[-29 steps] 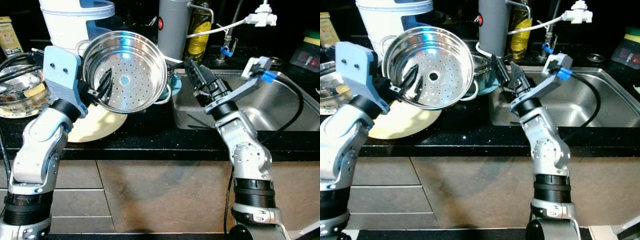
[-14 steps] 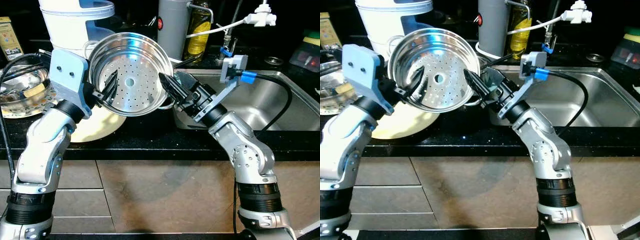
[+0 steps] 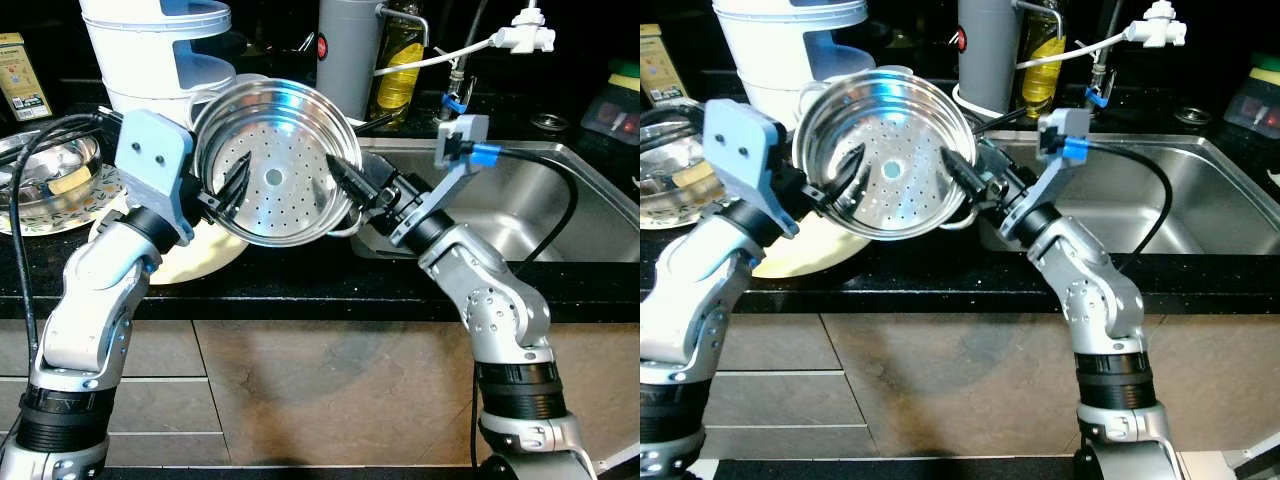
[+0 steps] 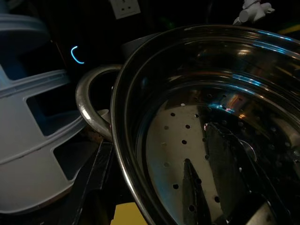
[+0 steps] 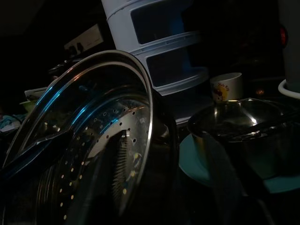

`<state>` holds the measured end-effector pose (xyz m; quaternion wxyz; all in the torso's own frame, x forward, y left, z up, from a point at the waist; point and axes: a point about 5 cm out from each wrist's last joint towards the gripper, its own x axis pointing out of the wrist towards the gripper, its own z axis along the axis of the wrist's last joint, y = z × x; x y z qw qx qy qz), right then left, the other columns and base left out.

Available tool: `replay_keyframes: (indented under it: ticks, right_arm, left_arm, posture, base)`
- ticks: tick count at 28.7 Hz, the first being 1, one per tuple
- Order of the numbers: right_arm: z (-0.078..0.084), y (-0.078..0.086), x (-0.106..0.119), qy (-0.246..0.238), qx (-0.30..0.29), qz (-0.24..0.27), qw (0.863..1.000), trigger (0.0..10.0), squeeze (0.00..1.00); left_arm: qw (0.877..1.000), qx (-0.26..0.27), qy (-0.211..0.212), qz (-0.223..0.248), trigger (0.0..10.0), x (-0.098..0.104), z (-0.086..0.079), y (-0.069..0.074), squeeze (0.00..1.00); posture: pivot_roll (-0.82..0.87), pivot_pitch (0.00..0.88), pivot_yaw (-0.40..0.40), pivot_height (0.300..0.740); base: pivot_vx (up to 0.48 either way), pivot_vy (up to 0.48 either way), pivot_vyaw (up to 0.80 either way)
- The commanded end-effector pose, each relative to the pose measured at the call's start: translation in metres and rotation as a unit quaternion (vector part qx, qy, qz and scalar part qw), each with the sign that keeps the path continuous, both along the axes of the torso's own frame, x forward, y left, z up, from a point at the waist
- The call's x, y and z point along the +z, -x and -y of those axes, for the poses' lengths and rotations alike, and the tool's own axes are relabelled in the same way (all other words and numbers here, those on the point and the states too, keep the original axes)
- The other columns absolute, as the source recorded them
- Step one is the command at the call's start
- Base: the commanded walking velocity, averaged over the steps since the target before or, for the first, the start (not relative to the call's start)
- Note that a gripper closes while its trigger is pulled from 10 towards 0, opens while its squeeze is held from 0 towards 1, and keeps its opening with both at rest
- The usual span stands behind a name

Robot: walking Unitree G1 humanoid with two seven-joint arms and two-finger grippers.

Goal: Kitchen organization

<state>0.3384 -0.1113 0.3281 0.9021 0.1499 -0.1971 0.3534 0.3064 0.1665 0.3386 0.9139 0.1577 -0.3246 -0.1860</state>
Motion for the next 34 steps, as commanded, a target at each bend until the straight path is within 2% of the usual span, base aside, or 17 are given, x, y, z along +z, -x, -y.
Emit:
replay_keyframes:
  ticks: [1, 8, 15, 17, 18, 20, 21, 22, 23, 27, 31, 32, 34]
  right_arm:
    - [0.007, -0.004, -0.007, -0.006, -0.016, -0.019, 1.000, 0.0, 0.00]
    - [0.007, -0.002, -0.008, -0.007, -0.016, -0.017, 1.000, 0.0, 0.00]
    - [0.007, -0.002, -0.007, -0.008, -0.015, -0.014, 1.000, 0.0, 0.00]
    - [0.007, -0.002, -0.006, -0.009, -0.015, -0.013, 1.000, 0.0, 0.00]
    - [0.007, -0.002, -0.006, -0.009, -0.015, -0.012, 1.000, 0.0, 0.00]
    - [0.007, -0.002, -0.006, -0.009, -0.015, -0.012, 1.000, 0.0, 0.00]
    - [0.007, -0.001, -0.006, -0.009, -0.016, -0.011, 1.000, 0.0, 0.00]
    - [0.007, -0.001, -0.006, -0.009, -0.016, -0.011, 1.000, 0.0, 0.00]
    - [0.007, -0.001, -0.006, -0.010, -0.016, -0.010, 1.000, 0.0, 0.00]
    - [0.009, -0.002, -0.005, -0.014, -0.021, -0.010, 1.000, 0.0, 0.00]
    - [0.013, -0.003, -0.002, -0.028, -0.028, -0.010, 0.999, 0.0, 0.00]
    - [0.014, -0.004, -0.002, -0.031, -0.030, -0.010, 0.999, 0.0, 0.00]
    - [0.017, -0.004, -0.001, -0.033, -0.034, -0.010, 0.999, 0.0, 0.00]
  left_arm:
    - [1.000, -0.005, -0.013, 0.028, 0.0, 0.006, -0.001, 0.006, 0.00]
    - [0.998, -0.009, -0.041, 0.044, 0.0, 0.005, 0.002, 0.008, 0.00]
    - [0.998, -0.012, -0.047, 0.042, 0.0, 0.004, 0.005, 0.008, 0.00]
    - [0.998, -0.013, -0.048, 0.042, 0.0, 0.004, 0.005, 0.007, 0.03]
    - [0.998, -0.013, -0.048, 0.042, 0.0, 0.004, 0.005, 0.007, 0.60]
    - [0.998, -0.013, -0.048, 0.042, 0.0, 0.004, 0.005, 0.007, 0.60]
    - [0.998, -0.013, -0.049, 0.041, 4.0, 0.004, 0.005, 0.007, 1.00]
    - [0.998, -0.013, -0.049, 0.040, 4.0, 0.004, 0.005, 0.006, 1.00]
    - [0.998, -0.009, -0.048, 0.041, 10.0, 0.004, 0.005, 0.006, 1.00]
    - [0.998, -0.004, -0.038, 0.043, 10.0, 0.005, 0.004, 0.004, 1.00]
    - [0.998, 0.029, -0.026, 0.056, 10.0, 0.009, -0.002, 0.003, 1.00]
    - [0.998, 0.035, -0.013, 0.057, 10.0, 0.010, -0.004, 0.003, 0.00]
    - [0.997, 0.041, 0.010, 0.057, 10.0, 0.013, -0.009, 0.002, 0.00]
  posture:
    - [0.07, 0.176, -0.019, 0.740]
    - [0.07, 0.167, -0.016, 0.740]
    - [0.07, 0.166, -0.014, 0.740]
    - [0.07, 0.167, -0.013, 0.740]
    - [0.07, 0.167, -0.013, 0.740]
    - [0.07, 0.167, -0.013, 0.740]
    - [0.07, 0.169, -0.012, 0.740]
    - [0.07, 0.169, -0.012, 0.740]
    - [0.07, 0.169, -0.012, 0.740]
    - [0.07, 0.169, -0.012, 0.740]
    - [0.06, 0.176, -0.013, 0.740]
    - [0.06, 0.176, -0.013, 0.740]
    - [0.06, 0.179, -0.014, 0.740]
  base:
    - [0.000, 0.000, 0.00]
    - [0.000, 0.000, 0.00]
    - [0.000, 0.000, 0.00]
    - [0.000, 0.000, 0.00]
    - [0.000, 0.000, 0.00]
    - [0.000, 0.000, 0.00]
    - [0.000, 0.000, 0.00]
    - [0.000, 0.000, 0.00]
    - [0.000, 0.000, 0.00]
    - [0.000, 0.000, 0.00]
    - [0.000, 0.000, 0.00]
    - [0.000, 0.000, 0.00]
    - [0.000, 0.000, 0.00]
